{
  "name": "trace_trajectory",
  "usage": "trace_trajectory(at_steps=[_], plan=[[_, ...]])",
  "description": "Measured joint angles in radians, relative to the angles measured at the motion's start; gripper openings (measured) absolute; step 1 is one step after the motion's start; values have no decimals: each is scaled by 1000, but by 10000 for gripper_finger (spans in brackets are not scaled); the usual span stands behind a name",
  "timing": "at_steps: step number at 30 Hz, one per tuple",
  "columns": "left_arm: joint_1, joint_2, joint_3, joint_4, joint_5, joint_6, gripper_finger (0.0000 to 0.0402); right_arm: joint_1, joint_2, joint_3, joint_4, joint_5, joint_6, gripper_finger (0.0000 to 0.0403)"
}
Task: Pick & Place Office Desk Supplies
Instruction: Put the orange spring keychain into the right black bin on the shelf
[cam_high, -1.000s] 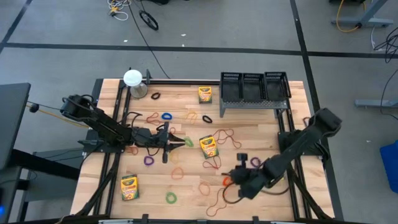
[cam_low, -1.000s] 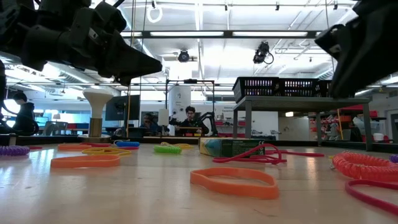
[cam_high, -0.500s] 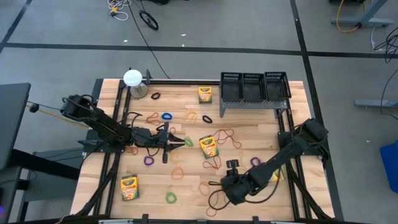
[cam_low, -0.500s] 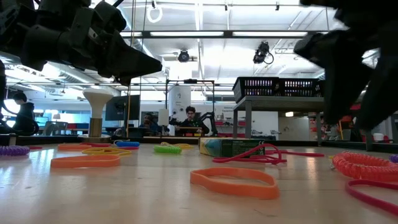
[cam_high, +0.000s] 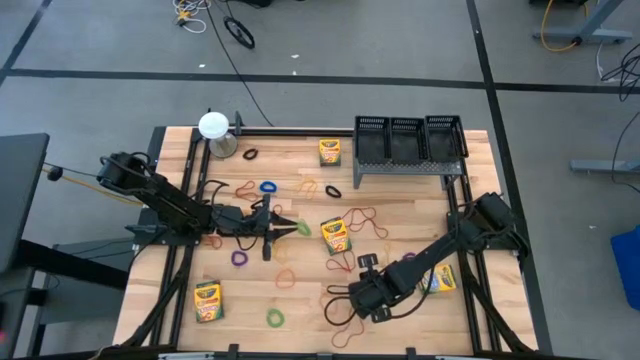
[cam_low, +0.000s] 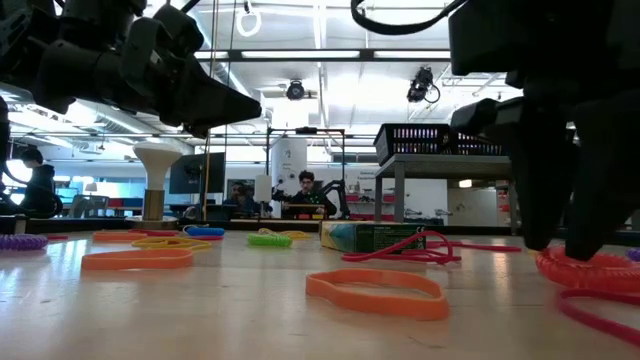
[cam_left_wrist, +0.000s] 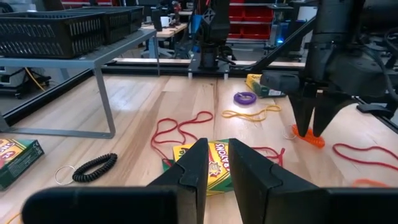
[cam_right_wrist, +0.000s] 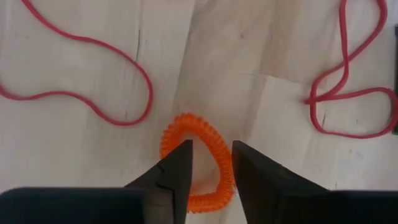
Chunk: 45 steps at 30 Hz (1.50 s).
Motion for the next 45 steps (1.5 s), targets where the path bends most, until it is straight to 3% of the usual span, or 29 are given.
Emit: trace_trajectory(at_steps=[8,15,21,31,40,45], plan=[[0,0,0,0,0,-1,68,-4,0,-2,-23,47,-1,89],[0,0,0,-2,0,-2,68,-6,0,6,-55,78,-18,127],[0,0,0,-2,0,-2,68,-28,0,6,-56,12,18,144],[0,0,0,-3,1,-3,68,-52,2,6,-28,-20,44,94],[0,0,0,0,1,-3,68,-52,71,11,-29,-21,41,117],[0,0,0,0,2,-2,68,-52,40,7,-34,-36,37,86]])
